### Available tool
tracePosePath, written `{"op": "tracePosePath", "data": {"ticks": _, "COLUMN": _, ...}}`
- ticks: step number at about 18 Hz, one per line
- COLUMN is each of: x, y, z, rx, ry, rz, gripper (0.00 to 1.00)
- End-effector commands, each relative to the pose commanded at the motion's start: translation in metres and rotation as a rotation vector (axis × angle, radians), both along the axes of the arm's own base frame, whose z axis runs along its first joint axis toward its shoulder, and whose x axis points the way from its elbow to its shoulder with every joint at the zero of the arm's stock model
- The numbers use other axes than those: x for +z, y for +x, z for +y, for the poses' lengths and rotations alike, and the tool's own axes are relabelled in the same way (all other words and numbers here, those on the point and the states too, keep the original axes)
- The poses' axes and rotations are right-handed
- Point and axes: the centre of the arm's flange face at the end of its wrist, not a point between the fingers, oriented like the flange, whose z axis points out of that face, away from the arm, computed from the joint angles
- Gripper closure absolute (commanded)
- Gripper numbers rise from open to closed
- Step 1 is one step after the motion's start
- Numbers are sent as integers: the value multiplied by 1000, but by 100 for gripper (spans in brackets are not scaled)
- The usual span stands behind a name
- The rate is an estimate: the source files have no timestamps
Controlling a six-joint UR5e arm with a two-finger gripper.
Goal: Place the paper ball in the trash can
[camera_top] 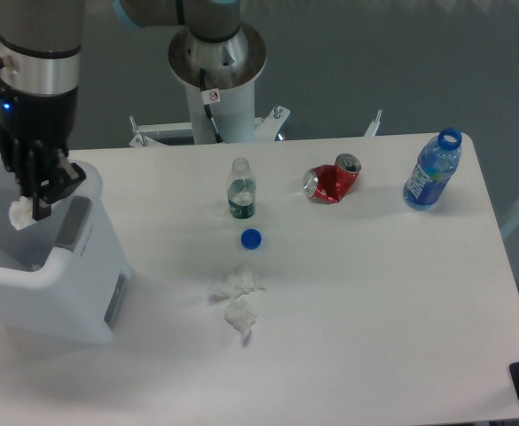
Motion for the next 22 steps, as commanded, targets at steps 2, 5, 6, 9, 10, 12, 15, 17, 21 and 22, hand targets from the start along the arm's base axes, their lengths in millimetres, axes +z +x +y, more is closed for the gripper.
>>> {"op": "tracePosePath", "data": {"ticks": 2, "x": -2, "y": 3, "z": 0, "rx": -9, "ry": -2, "rz": -4, "gripper": 0}}
{"op": "tracePosePath", "data": {"ticks": 5, "x": 1, "y": 2, "z": 0, "rx": -2, "ry": 11, "rz": -1, "gripper": 0}}
{"op": "tracePosePath", "data": {"ticks": 6, "x": 3, "y": -3, "z": 0, "rx": -1, "ry": 16, "rz": 6, "gripper": 0}}
{"op": "tracePosePath", "data": {"ticks": 9, "x": 7, "y": -54, "z": -7, "rx": 82, "ry": 45, "rz": 27, "gripper": 0}}
{"op": "tracePosePath", "data": {"ticks": 10, "x": 5, "y": -73, "z": -11, "rx": 104, "ry": 47, "rz": 37, "gripper": 0}}
{"op": "tracePosePath", "data": {"ticks": 12, "x": -1, "y": -109, "z": -22, "rx": 117, "ry": 33, "rz": 66, "gripper": 0}}
{"op": "tracePosePath", "data": {"ticks": 15, "x": -26, "y": -138, "z": -39, "rx": 96, "ry": -62, "rz": 177, "gripper": 0}}
{"op": "tracePosePath", "data": {"ticks": 17, "x": -33, "y": -167, "z": -52, "rx": 108, "ry": -96, "rz": 214, "gripper": 0}}
{"op": "tracePosePath", "data": {"ticks": 21, "x": -69, "y": -247, "z": -78, "rx": 80, "ry": -155, "rz": 231, "gripper": 0}}
{"op": "tracePosePath", "data": {"ticks": 22, "x": -79, "y": -263, "z": -81, "rx": 72, "ry": -168, "rz": 231, "gripper": 0}}
